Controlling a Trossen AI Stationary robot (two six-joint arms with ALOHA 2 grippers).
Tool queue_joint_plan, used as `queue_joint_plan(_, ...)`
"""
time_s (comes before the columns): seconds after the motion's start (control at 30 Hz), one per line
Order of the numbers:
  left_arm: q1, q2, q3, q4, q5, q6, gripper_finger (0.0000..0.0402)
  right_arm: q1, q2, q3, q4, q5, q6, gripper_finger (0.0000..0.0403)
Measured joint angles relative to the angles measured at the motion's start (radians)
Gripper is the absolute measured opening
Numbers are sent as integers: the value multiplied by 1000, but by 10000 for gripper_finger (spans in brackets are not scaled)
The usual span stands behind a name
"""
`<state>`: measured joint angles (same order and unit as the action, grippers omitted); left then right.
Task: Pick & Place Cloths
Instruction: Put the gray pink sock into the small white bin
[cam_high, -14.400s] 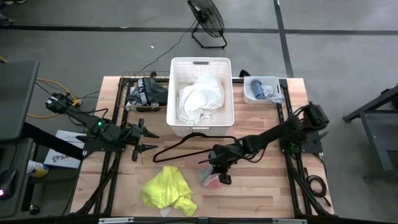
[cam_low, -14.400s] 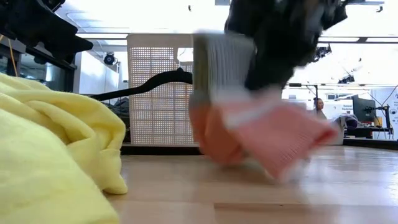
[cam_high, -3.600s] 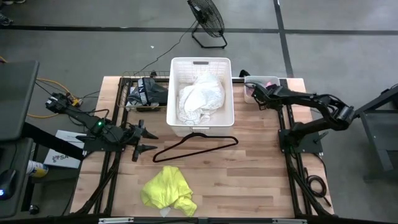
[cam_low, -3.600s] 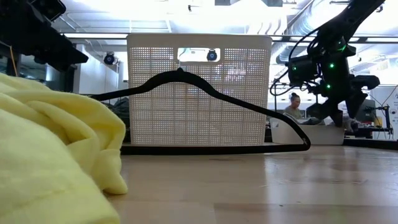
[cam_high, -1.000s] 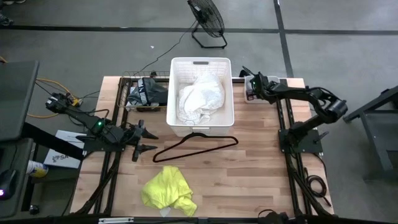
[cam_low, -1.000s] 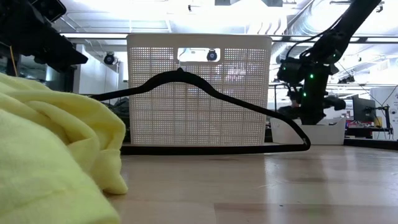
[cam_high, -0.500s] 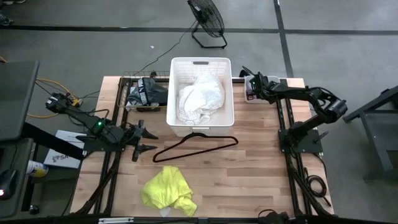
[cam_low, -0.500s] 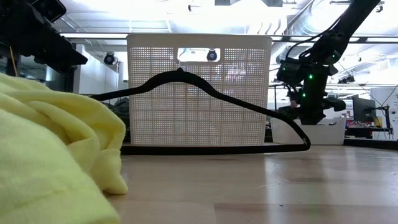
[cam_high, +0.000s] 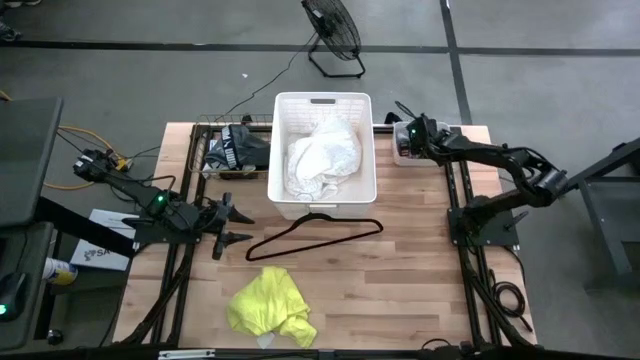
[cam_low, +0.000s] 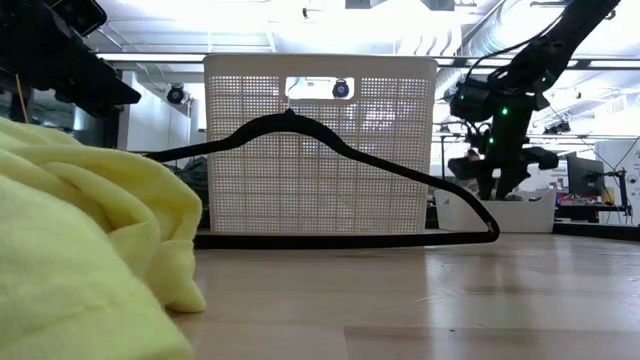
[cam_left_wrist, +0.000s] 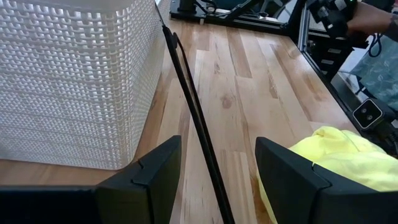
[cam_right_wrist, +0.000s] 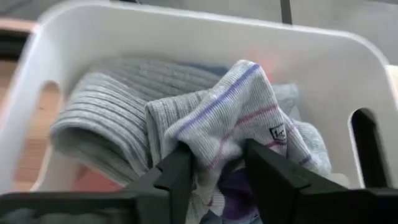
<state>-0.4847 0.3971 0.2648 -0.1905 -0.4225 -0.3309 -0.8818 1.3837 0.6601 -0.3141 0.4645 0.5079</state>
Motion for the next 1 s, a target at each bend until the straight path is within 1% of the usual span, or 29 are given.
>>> queue_joint_plan(0.17, 0, 0, 0, 0, 0, 0, 200, 0, -78, 0, -13, -18, -5, 170)
queue_joint_plan(0.3, 0, 0, 0, 0, 0, -7, 200, 0, -144, 0, -26, -21, -7, 186)
queue_joint_plan(0.6, 0, 0, 0, 0, 0, -8, 200, 0, -263, 0, -70, -30, -6, 188)
queue_joint_plan(0.77, 0, 0, 0, 0, 0, -8, 200, 0, -311, 0, -115, -68, -4, 188)
queue_joint_plan(0.87, 0, 0, 0, 0, 0, -8, 200, 4, -336, 0, -140, -109, -4, 188)
queue_joint_plan(1.0, 0, 0, 0, 0, 0, -8, 200, 30, -360, 0, -156, -111, -4, 188)
